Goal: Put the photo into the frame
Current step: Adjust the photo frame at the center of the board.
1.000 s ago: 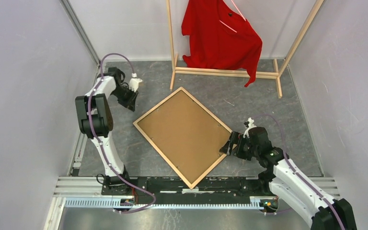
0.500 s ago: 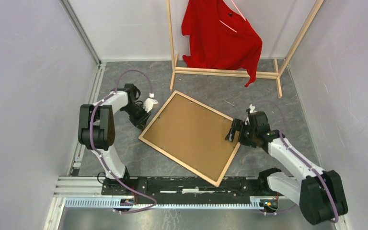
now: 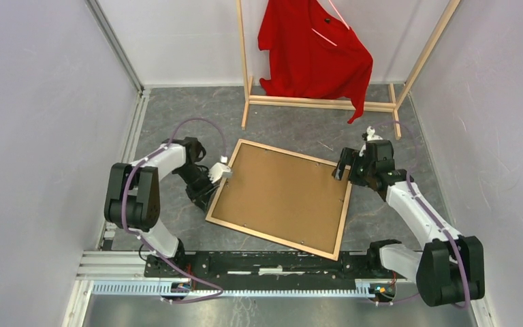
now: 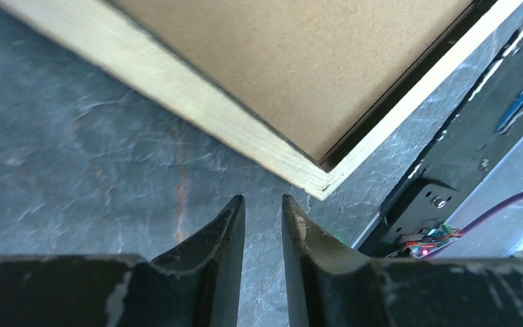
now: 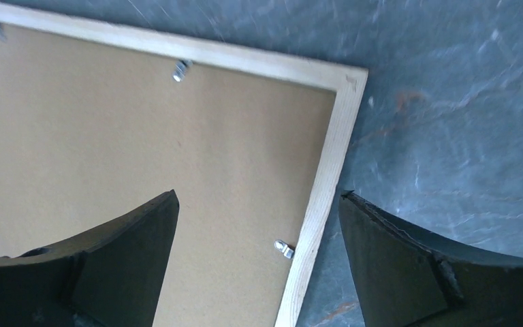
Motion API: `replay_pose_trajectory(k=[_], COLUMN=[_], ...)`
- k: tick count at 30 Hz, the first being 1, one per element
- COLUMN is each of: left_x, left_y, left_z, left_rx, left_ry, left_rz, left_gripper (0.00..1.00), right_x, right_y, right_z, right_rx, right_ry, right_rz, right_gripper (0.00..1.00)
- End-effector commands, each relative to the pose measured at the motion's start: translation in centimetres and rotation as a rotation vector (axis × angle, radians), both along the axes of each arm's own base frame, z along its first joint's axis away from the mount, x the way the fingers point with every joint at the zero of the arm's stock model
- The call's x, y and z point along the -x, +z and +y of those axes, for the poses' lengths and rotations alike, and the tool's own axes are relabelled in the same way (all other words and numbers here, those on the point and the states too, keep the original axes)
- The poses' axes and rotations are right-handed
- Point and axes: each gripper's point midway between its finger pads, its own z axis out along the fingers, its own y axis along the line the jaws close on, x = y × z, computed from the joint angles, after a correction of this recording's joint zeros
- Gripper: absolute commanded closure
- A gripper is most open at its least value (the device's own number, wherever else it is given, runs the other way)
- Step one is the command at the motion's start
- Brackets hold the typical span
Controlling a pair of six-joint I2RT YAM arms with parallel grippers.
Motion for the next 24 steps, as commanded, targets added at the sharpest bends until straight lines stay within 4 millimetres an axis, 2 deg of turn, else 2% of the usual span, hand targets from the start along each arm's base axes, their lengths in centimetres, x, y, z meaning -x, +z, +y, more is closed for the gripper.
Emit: replay_pose_trajectory(k=[1,3,4,6,9,15,18,24], left_x=[-5.4,-7.5,-7.9,-9.0,-9.9,-9.1,-8.8,-9.7], left_y=[3.3,4.4,4.6,5.5,4.7,2.5,1.9,0.1], left_z=[-0.5,-1.2,-1.6,-3.5,-4.6,-5.0,-5.1,-4.6], left_rx=[0.136,0.211,0.234,0.342,0.381,0.380,0.371,0.308], left_ry=[0.114,0.204,0.224,0.274,0.340,0.386,0.390,0.423], left_rz=[-0.112,-0.106,-0.091,-0.058,0.009,0.086,0.086,0.072], left_gripper=[0.64,0.64,0.64,0.64,0.67,0.70,0.69,0.71], right_x=[-3.2,-3.6,-3.7,-3.7,-3.2,-2.0,-1.7,-1.2], right_y=[5.7,6.5,6.7,7.2,7.9,8.0,7.5,6.5], right_z=[0.2,1.9,2.8,5.8,11.6,20.6,24.3,30.9], right_rx=[-0.012,-0.085,-0.116,-0.200,-0.384,-0.501,-0.542,-0.585], right_ry=[0.006,0.038,0.054,0.126,0.287,0.503,0.569,0.673], right_rz=[-0.196,-0.229,-0.239,-0.275,-0.299,-0.280,-0.249,-0.221], right_gripper=[0.09,0.14,0.15,0.16,0.18,0.19,0.18,0.18])
